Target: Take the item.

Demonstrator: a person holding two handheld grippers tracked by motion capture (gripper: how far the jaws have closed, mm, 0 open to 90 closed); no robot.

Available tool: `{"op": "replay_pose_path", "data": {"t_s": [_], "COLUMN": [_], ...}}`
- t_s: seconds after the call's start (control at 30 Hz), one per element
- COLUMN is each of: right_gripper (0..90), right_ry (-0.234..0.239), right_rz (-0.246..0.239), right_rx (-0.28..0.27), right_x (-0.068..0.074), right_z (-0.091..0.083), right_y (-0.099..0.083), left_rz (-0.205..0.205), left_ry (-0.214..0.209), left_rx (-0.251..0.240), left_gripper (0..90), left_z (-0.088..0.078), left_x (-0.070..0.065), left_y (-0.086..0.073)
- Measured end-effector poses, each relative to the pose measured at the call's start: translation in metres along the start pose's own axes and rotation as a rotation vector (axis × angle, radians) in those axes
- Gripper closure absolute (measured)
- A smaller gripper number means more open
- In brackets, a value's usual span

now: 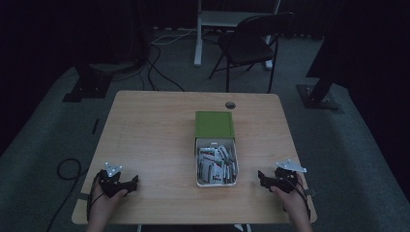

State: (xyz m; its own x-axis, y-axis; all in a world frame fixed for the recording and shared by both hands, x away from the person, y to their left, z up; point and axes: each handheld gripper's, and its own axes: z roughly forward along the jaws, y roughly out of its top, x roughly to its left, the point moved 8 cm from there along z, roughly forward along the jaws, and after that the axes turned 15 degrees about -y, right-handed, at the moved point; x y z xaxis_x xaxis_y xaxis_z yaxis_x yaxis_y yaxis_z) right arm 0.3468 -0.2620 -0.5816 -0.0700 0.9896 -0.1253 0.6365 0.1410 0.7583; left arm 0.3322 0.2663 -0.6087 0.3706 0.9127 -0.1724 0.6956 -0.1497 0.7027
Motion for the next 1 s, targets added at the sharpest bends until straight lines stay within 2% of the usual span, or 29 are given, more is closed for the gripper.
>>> {"op": "replay_pose_path", "data": {"t_s": [0.2, 0.4, 0.53, 0.63, 0.83, 1.0], "right_gripper": [14.3, 14.5, 14.9, 19.5, 19.4, 19.4], "right_ry": [0.028, 0.037, 0.053, 0.054, 0.101, 0.139], "right_rz": [0.006, 0.013, 0.001, -0.024, -0.014, -0.027], "right_rx": [-0.046, -0.089, -0.118, -0.15, -0.184, -0.213], "right_x": [0.011, 0.015, 0.021, 0.025, 0.038, 0.05], "right_z": [-0.016, -0.031, -0.04, -0.046, -0.059, -0.074], "right_y": [0.022, 0.043, 0.055, 0.062, 0.075, 0.086], "left_rz": [-0.001, -0.003, -0.004, -0.005, -0.006, -0.005], "left_ry": [0.001, 0.004, 0.005, 0.006, 0.006, 0.006], "left_rx": [0.001, 0.001, 0.001, 0.0, 0.0, -0.002], "left_gripper": [9.9, 9.9, 9.9, 9.9, 9.9, 9.9], "left_z": [0.0, 0.0, 0.0, 0.001, 0.001, 0.001], "left_x": [0.0, 0.0, 0.0, 0.0, 0.0, 0.0], "left_y": [0.0, 0.0, 0.0, 0.0, 0.001, 0.001]}}
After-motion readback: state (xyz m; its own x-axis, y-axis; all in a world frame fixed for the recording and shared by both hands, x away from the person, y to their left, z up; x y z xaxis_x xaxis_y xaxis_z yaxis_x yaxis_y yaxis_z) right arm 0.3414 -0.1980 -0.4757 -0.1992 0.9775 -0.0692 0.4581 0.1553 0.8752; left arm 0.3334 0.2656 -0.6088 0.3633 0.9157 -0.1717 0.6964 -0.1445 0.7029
